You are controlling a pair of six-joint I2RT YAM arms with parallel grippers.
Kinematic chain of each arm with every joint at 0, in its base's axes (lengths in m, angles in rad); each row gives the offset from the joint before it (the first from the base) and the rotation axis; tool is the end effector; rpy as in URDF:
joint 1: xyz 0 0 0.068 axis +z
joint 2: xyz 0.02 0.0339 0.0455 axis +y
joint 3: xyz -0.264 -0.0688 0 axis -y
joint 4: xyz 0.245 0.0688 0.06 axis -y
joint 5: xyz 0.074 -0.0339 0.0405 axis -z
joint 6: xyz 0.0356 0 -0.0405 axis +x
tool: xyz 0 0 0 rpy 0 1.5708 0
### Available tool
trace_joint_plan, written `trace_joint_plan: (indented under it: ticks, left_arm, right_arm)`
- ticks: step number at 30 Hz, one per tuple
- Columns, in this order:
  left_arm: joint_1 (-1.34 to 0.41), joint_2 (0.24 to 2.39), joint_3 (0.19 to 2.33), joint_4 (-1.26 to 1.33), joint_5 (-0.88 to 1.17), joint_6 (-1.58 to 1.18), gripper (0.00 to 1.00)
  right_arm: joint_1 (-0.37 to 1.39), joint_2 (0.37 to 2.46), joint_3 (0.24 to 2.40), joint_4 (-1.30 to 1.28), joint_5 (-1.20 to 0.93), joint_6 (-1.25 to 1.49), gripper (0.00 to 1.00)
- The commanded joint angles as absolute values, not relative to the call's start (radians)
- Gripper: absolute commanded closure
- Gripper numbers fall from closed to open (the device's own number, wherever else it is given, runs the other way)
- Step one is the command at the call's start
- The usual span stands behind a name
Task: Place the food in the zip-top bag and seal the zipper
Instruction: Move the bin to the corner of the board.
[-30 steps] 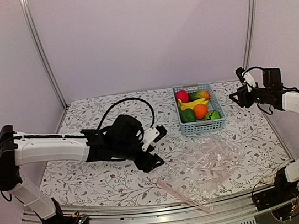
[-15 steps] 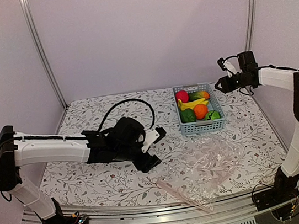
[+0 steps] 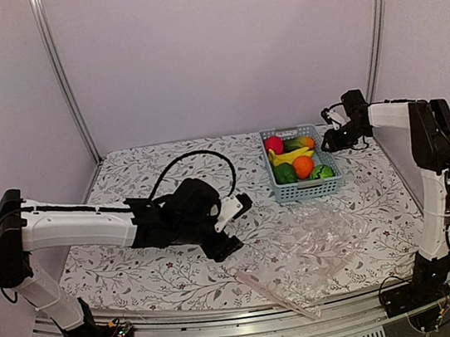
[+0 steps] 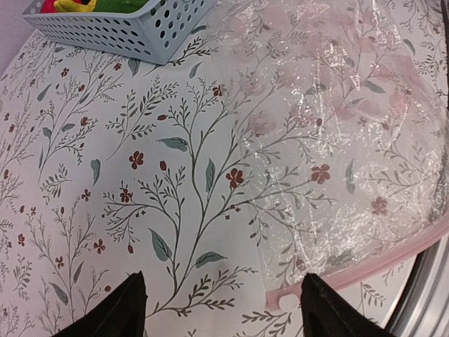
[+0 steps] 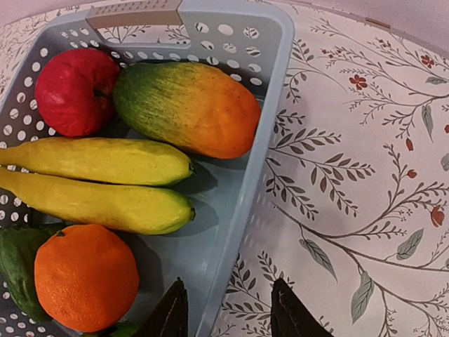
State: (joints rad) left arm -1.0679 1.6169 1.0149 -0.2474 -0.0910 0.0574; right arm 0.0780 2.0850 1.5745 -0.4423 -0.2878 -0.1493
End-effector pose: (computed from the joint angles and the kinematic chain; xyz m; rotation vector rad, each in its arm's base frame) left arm 0.1669 -0.2967 0.2057 1.2691 2.0911 -0.3491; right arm 0.4534 0.0456 0.1879 -0.3977 2.4664 0.3330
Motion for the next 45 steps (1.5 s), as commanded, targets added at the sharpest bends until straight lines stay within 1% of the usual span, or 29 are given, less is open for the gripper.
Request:
trace_joint_plan:
  ticks: [1,6,10,16,21,26,29,33,34,36,37,40,42,45]
  left_arm:
    - [-1.081,1.64,1.035,-0.258,-0.103,0.071,0.25]
    - [-1.081,1.648,1.042,-0.26,-0.106,0.071,0.25]
    - [-1.084,1.65,1.038,-0.253,-0.103,0.075,0.25]
    - [-1.136,1.629,1.013,-0.224,-0.094,0.142,0.27]
    - [-1.255,1.545,0.897,-0.091,-0.17,0.254,0.24]
    - [-1.361,1.536,0.881,-0.086,-0.221,0.343,0.23]
    - [-1.393,1.572,0.88,-0.103,-0.195,0.388,0.24]
    - [-1.446,1.63,0.89,-0.104,-0.239,0.475,0.24]
    - [-1.454,1.642,0.891,-0.09,-0.255,0.504,0.25]
    - [-1.461,1.664,0.896,-0.054,-0.287,0.537,0.28]
    - [-1.462,1.677,0.901,-0.045,-0.296,0.555,0.3]
    - [-1.461,1.716,0.912,-0.034,-0.337,0.61,0.35]
    - [-1.461,1.737,0.908,-0.02,-0.362,0.638,0.37]
    - [-1.461,1.762,0.905,0.036,-0.397,0.665,0.4]
  right_arm:
    - [0.078,2.137,1.627,-0.497,-0.276,-0.102,0.63]
    - [0.078,2.135,1.63,-0.51,-0.235,-0.076,0.81]
    - [0.066,2.109,1.606,-0.512,-0.212,-0.07,0.91]
    - [-0.021,2.014,1.525,-0.511,-0.209,-0.073,0.96]
    - [-0.097,1.918,1.396,-0.492,-0.187,-0.109,0.97]
    - [-0.141,1.801,1.231,-0.465,-0.163,-0.151,0.97]
    - [-0.165,1.729,1.14,-0.443,-0.149,-0.181,0.97]
    - [-0.175,1.665,1.051,-0.428,-0.13,-0.222,0.95]
    - [-0.175,1.649,1.032,-0.422,-0.128,-0.228,0.94]
    - [-0.175,1.63,1.006,-0.411,-0.129,-0.234,0.86]
    - [-0.175,1.621,0.999,-0.41,-0.137,-0.232,0.81]
    - [-0.175,1.603,0.986,-0.408,-0.165,-0.226,0.72]
    - [-0.174,1.584,0.965,-0.387,-0.171,-0.227,0.67]
    - [-0.175,1.571,0.953,-0.379,-0.184,-0.228,0.65]
